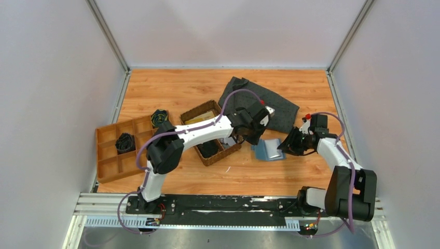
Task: Take the credit cards out of the card holder
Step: Open the card holder at the center of the board.
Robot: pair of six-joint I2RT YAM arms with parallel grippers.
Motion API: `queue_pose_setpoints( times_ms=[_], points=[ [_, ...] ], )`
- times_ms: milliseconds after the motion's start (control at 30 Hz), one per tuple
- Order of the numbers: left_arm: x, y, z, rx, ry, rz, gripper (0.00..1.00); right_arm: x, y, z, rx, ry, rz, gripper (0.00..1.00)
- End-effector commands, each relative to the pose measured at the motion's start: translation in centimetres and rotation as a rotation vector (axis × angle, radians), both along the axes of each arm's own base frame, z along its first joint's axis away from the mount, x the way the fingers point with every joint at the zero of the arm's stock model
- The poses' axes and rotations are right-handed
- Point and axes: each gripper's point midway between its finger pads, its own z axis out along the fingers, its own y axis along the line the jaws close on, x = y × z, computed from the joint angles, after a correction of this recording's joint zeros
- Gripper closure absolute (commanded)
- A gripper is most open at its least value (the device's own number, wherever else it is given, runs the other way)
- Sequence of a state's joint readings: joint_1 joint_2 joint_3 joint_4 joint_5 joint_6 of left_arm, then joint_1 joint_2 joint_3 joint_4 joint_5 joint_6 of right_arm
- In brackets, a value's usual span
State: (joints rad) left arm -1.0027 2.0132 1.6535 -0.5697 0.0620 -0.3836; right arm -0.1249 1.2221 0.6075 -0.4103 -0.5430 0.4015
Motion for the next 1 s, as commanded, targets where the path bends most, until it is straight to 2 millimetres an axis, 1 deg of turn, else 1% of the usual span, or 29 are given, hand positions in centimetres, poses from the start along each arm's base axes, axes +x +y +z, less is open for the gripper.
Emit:
queue_pose_setpoints(
  times_ms=[0, 100, 200, 267, 400, 467, 500, 567, 700, 733, 800, 900, 967],
  points=[
    [1.1, 0.6, -2.1, 0.043, -0.006, 0.013, 1.0, -0.2, 1.3, 0.0, 0.06, -0.007, 0.052, 0.67],
    [1.5, -0.1, -3.3, 0.043, 0.015, 0.002, 1.0, -0.2, 1.6, -0.2, 0.075, -0.006, 0.057, 0.7],
    [1.6, -1.4, -3.9, 0.009, 0.04, -0.024, 1.0, -0.4, 1.5, -0.8, 0.069, 0.009, 0.044, 0.68],
    [2.1, -1.9, -4.0, 0.001, 0.035, -0.024, 1.0, -0.5, 1.6, -1.0, 0.076, 0.019, 0.046, 0.68],
    [3.0, -2.3, -4.5, 0.02, 0.024, -0.026, 1.0, -0.3, 2.2, -0.8, 0.117, 0.001, 0.062, 0.69],
    [3.1, -2.0, -4.8, 0.048, 0.026, -0.017, 1.0, -0.1, 2.6, -0.5, 0.144, -0.013, 0.065, 0.71],
    [3.2, -1.8, -4.8, 0.056, 0.031, -0.006, 0.98, 0.0, 2.7, -0.4, 0.156, -0.022, 0.066, 0.71],
    [3.3, -1.3, -4.4, 0.056, 0.039, 0.015, 0.85, 0.2, 3.5, 0.0, 0.191, -0.04, 0.08, 0.71],
    [4.1, -0.3, -2.0, 0.031, 0.01, 0.058, 0.55, 0.6, 4.7, 0.9, 0.218, -0.075, 0.115, 0.71],
    [4.3, 0.0, -1.3, 0.027, 0.0, 0.067, 0.51, 0.8, 4.9, 1.1, 0.218, -0.084, 0.125, 0.71],
    [4.6, 0.6, 0.5, 0.007, -0.02, 0.082, 0.46, 1.1, 5.6, 1.5, 0.221, -0.097, 0.146, 0.71],
    [5.4, 1.6, 3.3, -0.028, -0.049, 0.11, 0.45, 1.3, 7.2, 1.8, 0.226, -0.106, 0.203, 0.71],
    [5.8, 2.5, 5.1, -0.063, -0.057, 0.151, 0.45, 1.4, 8.2, 1.6, 0.221, -0.096, 0.233, 0.71]
  ],
)
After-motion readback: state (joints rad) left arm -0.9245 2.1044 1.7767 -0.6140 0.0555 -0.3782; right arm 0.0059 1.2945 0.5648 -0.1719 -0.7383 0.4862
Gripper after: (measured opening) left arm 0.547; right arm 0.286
